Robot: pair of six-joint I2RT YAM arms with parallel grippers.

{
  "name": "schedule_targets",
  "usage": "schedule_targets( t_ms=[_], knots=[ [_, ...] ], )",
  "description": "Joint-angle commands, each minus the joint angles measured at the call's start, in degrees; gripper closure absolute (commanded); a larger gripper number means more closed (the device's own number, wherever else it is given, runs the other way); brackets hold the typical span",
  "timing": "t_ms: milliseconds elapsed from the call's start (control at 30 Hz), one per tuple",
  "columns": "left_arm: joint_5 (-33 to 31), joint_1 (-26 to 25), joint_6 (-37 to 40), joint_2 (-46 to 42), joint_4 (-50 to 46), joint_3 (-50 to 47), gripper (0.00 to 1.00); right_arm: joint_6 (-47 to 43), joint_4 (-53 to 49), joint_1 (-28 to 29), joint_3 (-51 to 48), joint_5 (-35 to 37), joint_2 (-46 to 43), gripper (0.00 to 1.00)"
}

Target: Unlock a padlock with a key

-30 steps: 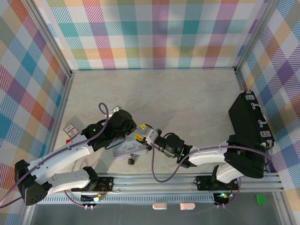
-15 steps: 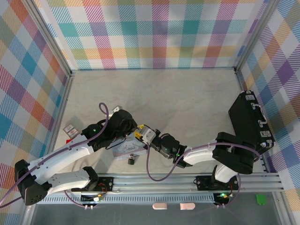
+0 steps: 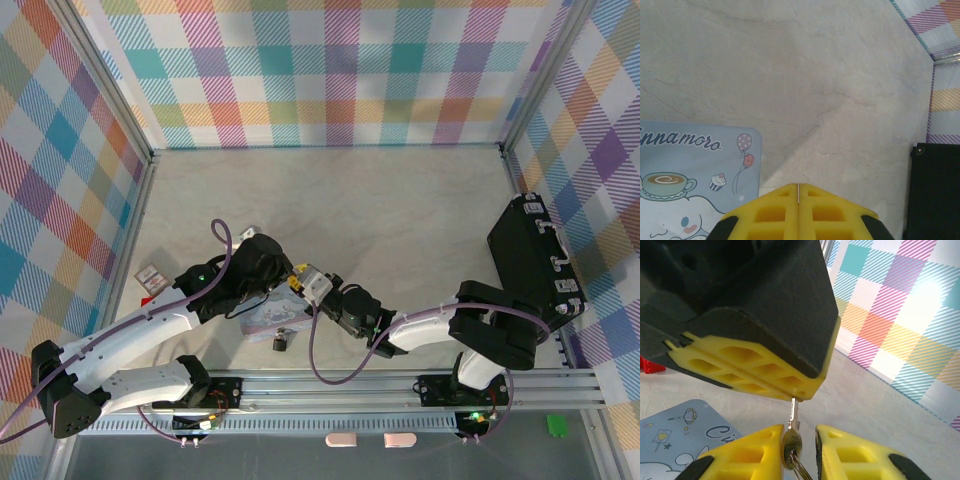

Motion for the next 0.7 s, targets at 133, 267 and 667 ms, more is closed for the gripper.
schedule_targets(
  t_ms=[133, 267, 667],
  knots=[
    [0.06, -0.91, 0.29, -0.25, -0.09, 1.35, 1.00, -0.77, 2.07, 0.37, 1.04, 1.91, 0.76, 0.78],
    [-0.20, -0.91, 0.43, -0.52, -0.40, 1.42, 1.00, -0.88, 1.57, 0.34, 0.96, 1.97, 0.53, 0.81],
    [-0.82, -0.94, 0.44, -0.90, -0.87, 1.42, 1.00, -0.62, 0.74, 0.39, 1.13, 3.05, 0.70, 0.88]
  ],
)
